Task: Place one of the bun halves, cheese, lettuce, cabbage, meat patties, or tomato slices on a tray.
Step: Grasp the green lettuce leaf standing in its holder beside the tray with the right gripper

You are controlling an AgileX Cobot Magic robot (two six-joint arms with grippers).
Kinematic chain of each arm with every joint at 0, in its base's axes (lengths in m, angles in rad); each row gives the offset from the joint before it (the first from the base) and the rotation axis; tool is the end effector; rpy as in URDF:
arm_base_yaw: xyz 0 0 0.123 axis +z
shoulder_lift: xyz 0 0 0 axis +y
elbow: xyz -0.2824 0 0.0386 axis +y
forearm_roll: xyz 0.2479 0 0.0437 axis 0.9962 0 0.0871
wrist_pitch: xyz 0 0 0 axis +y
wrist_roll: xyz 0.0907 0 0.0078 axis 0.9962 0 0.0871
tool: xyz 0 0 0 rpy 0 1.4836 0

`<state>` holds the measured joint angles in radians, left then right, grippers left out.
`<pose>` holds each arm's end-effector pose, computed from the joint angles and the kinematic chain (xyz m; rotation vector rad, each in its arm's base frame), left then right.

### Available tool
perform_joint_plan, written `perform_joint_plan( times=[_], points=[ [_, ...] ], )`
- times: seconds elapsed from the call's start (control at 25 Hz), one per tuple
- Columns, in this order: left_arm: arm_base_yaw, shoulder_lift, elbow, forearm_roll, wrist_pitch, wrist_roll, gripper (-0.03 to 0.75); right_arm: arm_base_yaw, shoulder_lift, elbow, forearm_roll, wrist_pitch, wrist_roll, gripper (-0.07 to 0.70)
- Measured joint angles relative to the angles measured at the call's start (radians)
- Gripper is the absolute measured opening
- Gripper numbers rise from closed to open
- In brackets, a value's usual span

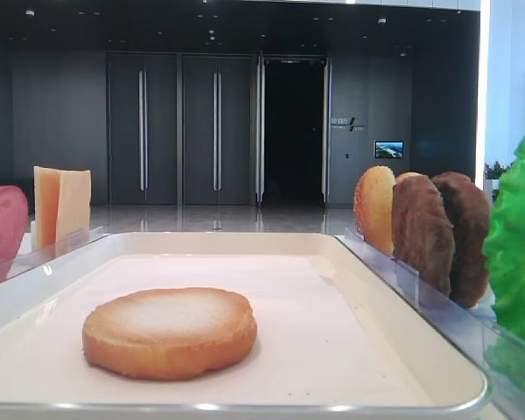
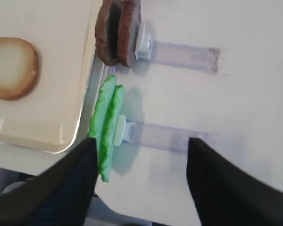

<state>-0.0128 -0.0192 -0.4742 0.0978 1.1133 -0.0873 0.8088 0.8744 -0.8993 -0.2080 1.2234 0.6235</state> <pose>-0.0072 0.0081 0.2661 -0.0855 2.0981 0.0580 0.1062 0.0856 0.3344 -0.2786 2.6381 0.1943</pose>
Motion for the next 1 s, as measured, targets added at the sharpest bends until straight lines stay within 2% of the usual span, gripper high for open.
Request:
perform_joint_plan(
  times=[0.16,0.48,0.76,1.0],
  points=[
    [0.0,0.0,0.0,0.0,0.0,0.0,0.535,0.081,0.029,0.0,-0.076,-0.001,0.057,0.429],
    [0.0,0.0,0.0,0.0,0.0,0.0,0.535,0.147,0.185,0.0,-0.049,-0.001,0.068,0.429],
    [0.0,0.0,0.0,0.0,0.0,0.0,0.535,0.15,0.277,0.0,-0.019,-0.004,0.036,0.429],
    [0.0,0.0,0.0,0.0,0.0,0.0,0.535,0.15,0.373,-0.006,-0.011,-0.059,0.014,0.429]
  ],
)
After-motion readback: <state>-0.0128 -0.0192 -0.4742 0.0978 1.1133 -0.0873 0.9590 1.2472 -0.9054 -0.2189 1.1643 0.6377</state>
